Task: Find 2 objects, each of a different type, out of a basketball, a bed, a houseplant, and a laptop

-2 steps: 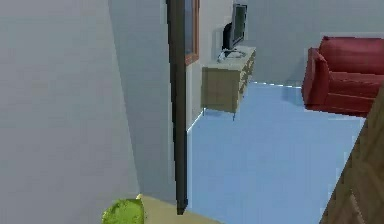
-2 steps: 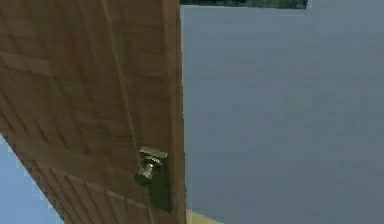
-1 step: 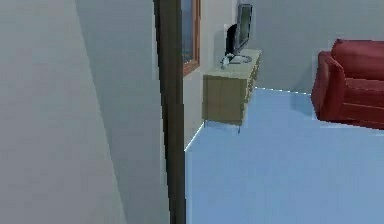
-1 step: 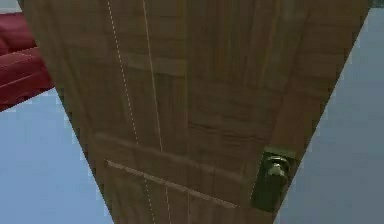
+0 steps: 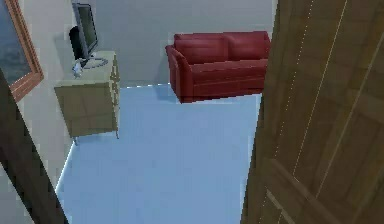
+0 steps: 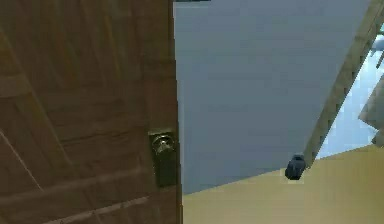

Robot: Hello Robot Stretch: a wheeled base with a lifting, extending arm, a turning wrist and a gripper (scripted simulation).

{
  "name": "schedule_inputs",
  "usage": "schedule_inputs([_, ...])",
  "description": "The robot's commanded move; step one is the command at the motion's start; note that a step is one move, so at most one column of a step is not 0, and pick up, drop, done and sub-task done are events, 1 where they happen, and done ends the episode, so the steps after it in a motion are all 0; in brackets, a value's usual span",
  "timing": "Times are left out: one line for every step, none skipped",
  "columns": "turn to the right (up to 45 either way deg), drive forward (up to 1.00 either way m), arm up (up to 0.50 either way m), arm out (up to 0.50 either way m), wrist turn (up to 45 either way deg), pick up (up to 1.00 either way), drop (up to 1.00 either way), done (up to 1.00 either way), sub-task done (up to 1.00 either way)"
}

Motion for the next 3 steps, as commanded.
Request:
schedule_inputs([0.0,0.85,0.00,0.00,0.0,0.00,0.00,0.00,0.00])
schedule_inputs([45.0,0.00,0.00,0.00,0.0,0.00,0.00,0.00,0.00])
schedule_inputs([0.0,1.00,0.00,0.00,0.0,0.00,0.00,0.00,0.00])
